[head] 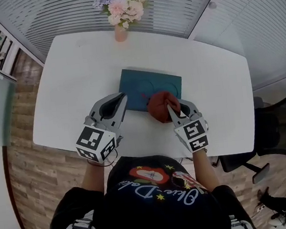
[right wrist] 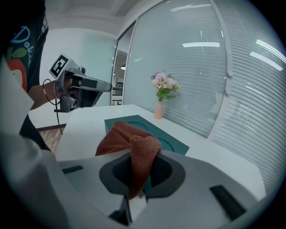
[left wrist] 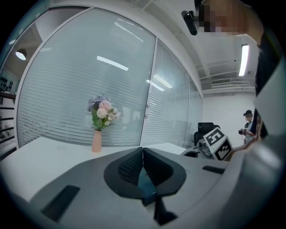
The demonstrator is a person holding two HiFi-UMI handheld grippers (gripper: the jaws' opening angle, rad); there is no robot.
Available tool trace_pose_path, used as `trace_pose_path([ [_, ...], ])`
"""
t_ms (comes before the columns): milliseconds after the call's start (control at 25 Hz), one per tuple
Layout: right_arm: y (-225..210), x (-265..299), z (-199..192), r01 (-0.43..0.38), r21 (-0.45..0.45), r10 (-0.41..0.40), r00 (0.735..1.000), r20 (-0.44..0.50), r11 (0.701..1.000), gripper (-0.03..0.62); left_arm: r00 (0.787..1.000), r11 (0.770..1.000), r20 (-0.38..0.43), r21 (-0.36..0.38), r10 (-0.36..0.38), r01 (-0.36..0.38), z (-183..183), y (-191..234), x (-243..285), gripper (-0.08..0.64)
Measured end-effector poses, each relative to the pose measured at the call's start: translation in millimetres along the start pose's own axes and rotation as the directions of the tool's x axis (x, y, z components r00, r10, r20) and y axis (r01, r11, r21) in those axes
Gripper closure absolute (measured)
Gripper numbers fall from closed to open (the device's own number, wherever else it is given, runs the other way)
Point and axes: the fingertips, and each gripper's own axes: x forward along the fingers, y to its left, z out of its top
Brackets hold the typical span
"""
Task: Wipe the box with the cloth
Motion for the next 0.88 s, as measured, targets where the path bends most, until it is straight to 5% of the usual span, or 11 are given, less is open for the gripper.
trace_pose_path([
  [440, -39.8, -42.3, -30.1, 0.068, 0.032, -0.067, 0.998, -0.013, 0.997, 0.56, 0.999, 0.999, 0.005, -0.002, 0.033, -0.033, -2.9, -40.5, -2.8, 0.557],
  [880, -84.7, -111.7, -3.0, 0.172, 0.16, -0.204, 0.956, 0.213, 0.972, 0.559, 0.997, 0.996, 0.008, 0.043, 0.079, -0.079, 5.0, -71.6, -15.8, 0.557],
])
